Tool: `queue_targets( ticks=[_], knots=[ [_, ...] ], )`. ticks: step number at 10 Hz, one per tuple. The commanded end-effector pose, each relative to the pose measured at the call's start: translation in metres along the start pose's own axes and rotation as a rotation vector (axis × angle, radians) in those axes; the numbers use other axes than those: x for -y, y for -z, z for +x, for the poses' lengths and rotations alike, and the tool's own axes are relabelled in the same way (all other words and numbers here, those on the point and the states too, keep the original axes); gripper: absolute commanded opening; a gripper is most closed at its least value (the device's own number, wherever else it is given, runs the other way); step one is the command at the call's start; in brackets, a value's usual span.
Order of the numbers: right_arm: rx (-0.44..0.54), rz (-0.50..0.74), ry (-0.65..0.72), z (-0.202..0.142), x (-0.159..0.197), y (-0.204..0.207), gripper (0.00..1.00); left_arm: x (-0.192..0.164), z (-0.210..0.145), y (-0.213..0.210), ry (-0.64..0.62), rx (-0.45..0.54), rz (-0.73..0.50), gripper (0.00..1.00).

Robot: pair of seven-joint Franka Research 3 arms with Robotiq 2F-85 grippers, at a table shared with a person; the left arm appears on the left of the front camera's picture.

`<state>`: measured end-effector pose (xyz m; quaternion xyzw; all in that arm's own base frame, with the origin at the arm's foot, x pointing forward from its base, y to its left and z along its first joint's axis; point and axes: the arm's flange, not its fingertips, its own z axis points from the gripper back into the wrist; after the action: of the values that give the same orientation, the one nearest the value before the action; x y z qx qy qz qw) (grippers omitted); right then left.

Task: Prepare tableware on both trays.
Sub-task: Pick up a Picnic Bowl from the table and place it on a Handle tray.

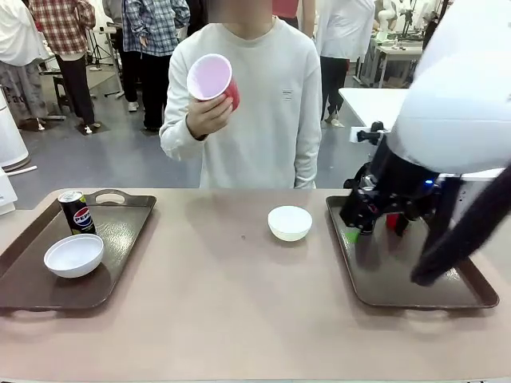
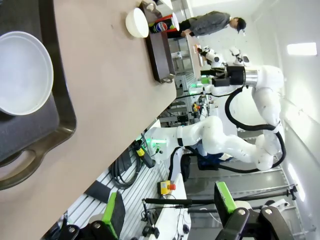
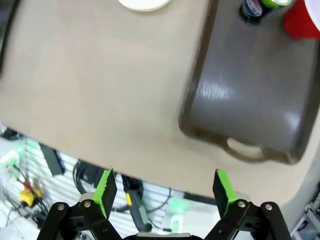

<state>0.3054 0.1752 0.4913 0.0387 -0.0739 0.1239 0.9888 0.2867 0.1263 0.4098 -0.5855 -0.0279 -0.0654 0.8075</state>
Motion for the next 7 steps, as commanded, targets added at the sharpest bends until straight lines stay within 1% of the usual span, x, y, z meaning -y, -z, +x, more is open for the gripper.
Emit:
queue_targets(
  ticks=[1,2,3,4,5,7],
  knots=[
    [0.015,-0.041,0.046,0.042,-0.015,0.022,1.0,0.002,0.0,-0.002,0.01,0.01,-0.015,0.95],
    [0.034,-0.033,0.067,0.055,-0.021,0.03,1.0,0.002,0.0,-0.002,0.01,0.01,-0.015,0.95],
    [0.027,0.022,0.078,0.066,-0.026,0.036,1.0,0.002,0.0,-0.002,0.01,0.01,-0.015,0.95],
    [-0.015,0.1,0.06,0.063,-0.026,0.028,1.0,0.002,0.0,-0.002,0.01,0.01,-0.015,0.95],
    [0.026,0.006,0.045,0.052,-0.019,0.033,1.0,0.002,0.0,-0.002,0.01,0.01,-0.015,0.95],
    [0.026,0.006,0.045,0.052,-0.019,0.033,1.0,0.002,0.0,-0.002,0.01,0.01,-0.015,0.95]
  ],
)
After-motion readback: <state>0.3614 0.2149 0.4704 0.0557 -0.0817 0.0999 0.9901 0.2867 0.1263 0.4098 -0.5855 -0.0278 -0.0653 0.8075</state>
